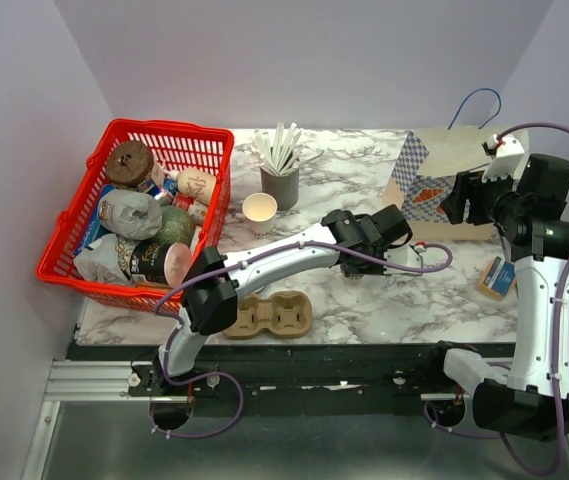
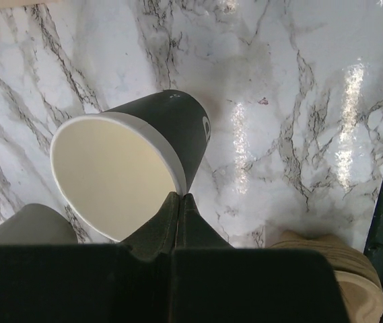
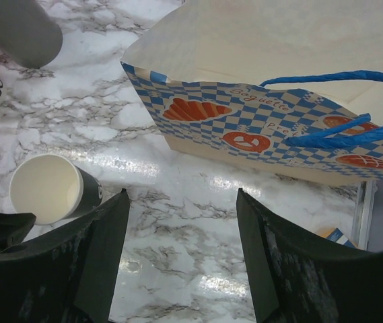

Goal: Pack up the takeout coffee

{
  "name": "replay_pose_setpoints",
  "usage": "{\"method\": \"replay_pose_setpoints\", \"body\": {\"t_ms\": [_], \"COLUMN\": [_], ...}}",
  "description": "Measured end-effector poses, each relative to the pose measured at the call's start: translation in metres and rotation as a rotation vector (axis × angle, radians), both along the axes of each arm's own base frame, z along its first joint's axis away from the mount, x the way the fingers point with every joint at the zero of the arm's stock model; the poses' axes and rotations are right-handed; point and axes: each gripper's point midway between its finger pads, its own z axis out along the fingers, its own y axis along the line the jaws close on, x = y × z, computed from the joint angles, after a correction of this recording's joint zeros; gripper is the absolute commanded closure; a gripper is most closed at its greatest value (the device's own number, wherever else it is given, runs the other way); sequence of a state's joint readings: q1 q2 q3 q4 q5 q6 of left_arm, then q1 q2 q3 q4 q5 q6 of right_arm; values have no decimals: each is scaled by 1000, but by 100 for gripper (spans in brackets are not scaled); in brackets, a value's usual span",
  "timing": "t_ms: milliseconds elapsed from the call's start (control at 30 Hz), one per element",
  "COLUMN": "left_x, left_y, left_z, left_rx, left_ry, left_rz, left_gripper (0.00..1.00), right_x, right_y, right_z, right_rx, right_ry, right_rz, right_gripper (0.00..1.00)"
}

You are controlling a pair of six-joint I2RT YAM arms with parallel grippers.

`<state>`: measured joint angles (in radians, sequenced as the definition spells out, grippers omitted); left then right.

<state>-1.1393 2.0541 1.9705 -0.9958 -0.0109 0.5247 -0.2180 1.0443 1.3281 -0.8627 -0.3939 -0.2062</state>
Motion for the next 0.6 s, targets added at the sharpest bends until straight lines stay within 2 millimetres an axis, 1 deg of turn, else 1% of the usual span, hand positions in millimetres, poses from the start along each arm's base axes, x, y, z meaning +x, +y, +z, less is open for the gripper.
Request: {"method": "replay_pose_setpoints", "body": {"t_ms": [100,133,200,233,300,400,433,533,600], "left_x": [3,3,3,3,2,3,3,5,8], "left_y": [-2,-2,-2,-2,-1,-2,-2,-2,-2], "left_z": [-7,-11,-15,-18,-20,-20,-20,-18,-12], "left_rx": [2,6,12,16,18,13,13,14,12], "left_ry": [-6,-5,-1,3,6,7,6,-3,-24], "left_rz": [7,10,14,17,22,30,30,33,31], "left_gripper": [100,97,86,76,71,61,52,45,43], "right_x": [2,3,4,4,5,6,6,7,9], "right_y": [0,0,0,1,1,2,2,2,2], "right_z": [-1,-1,-2,-2,-3,-5,-5,-6,-8], "right_rx": [1,2,4,5,8,12,13,18,20], "right_ry": [1,2,4,5,5,5,5,8,14], "right_rz": [2,4,6,7,10,15,16,17,18], "right_gripper": [26,26,26,26,26,26,26,25,25]}}
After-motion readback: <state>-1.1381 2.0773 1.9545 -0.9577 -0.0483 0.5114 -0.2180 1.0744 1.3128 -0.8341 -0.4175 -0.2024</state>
